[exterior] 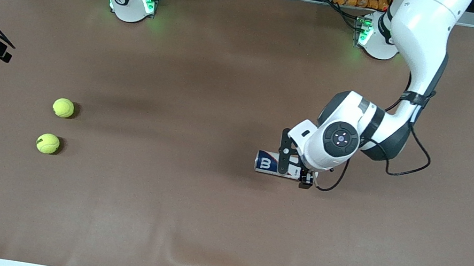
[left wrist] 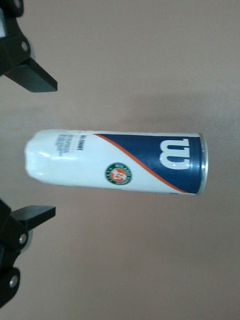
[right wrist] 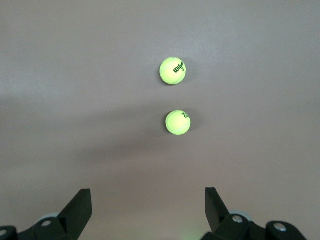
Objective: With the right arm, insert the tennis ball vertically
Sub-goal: 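Lower the left gripper over the can and close on it, then lift the can and turn it upright with the left gripper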
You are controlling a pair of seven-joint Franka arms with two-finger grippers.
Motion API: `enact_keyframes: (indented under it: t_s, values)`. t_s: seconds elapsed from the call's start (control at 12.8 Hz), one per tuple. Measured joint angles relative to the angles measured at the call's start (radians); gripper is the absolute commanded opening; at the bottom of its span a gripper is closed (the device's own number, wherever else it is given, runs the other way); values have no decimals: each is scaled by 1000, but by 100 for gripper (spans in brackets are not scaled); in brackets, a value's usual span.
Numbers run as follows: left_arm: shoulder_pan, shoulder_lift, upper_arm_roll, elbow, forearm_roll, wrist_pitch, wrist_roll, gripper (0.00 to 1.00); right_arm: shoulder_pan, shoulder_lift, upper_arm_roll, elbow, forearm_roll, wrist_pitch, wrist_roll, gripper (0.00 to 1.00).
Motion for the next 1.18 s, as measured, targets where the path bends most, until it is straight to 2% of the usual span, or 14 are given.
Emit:
enact_keyframes:
  t_s: [0.39, 0.86, 1.18]
  values:
    - [-13, 52, -1, -32, 61, 109, 1, 100, 0, 14, 0, 0, 0, 6, 0, 100]
    - [-19, 72, -4, -116, 65, 261, 1, 100, 5, 13, 11, 1, 0, 31, -2, 100]
    - [-35, 77, -4, -161, 66, 324, 1, 100, 7, -3, 12, 31, 0, -4, -2, 100]
